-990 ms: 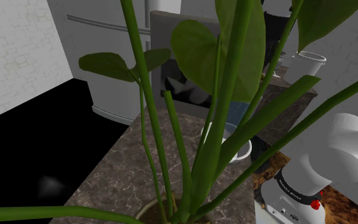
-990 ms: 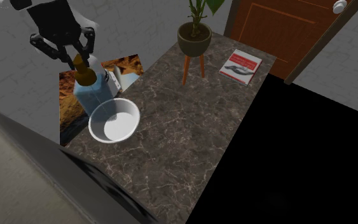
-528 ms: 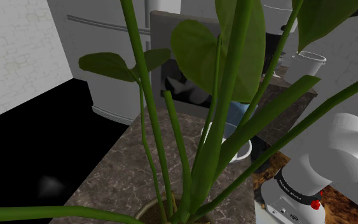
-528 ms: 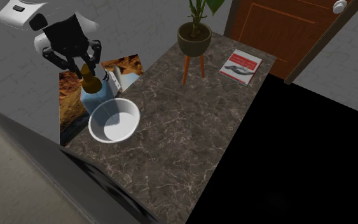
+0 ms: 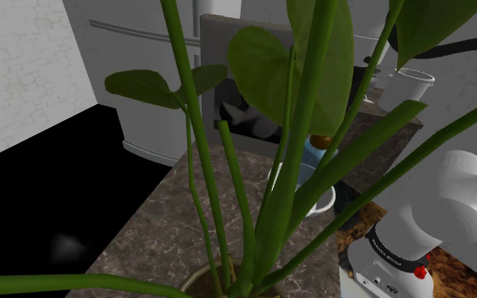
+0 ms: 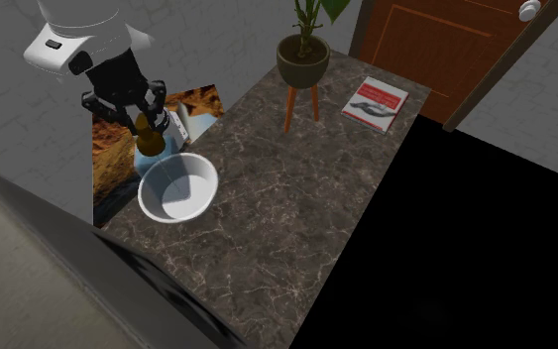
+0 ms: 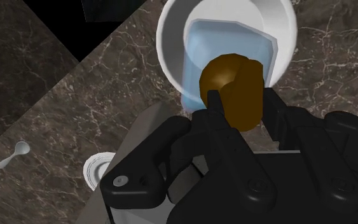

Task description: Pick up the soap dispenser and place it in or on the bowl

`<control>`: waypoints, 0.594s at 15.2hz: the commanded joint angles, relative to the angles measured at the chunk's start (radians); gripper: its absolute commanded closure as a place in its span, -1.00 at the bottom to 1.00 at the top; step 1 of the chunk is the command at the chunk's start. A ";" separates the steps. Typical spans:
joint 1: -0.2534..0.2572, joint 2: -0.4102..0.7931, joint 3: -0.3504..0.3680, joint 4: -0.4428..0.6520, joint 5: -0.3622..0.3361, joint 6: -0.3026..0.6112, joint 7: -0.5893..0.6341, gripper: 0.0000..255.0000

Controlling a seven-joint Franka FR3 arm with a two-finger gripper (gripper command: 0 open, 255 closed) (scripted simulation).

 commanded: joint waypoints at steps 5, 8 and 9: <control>0.000 -0.002 0.000 -0.004 0.000 0.003 0.000 1.00; 0.000 -0.002 0.000 -0.004 0.000 0.003 0.000 -1.00; 0.000 -0.002 0.000 -0.004 0.000 0.003 0.000 -1.00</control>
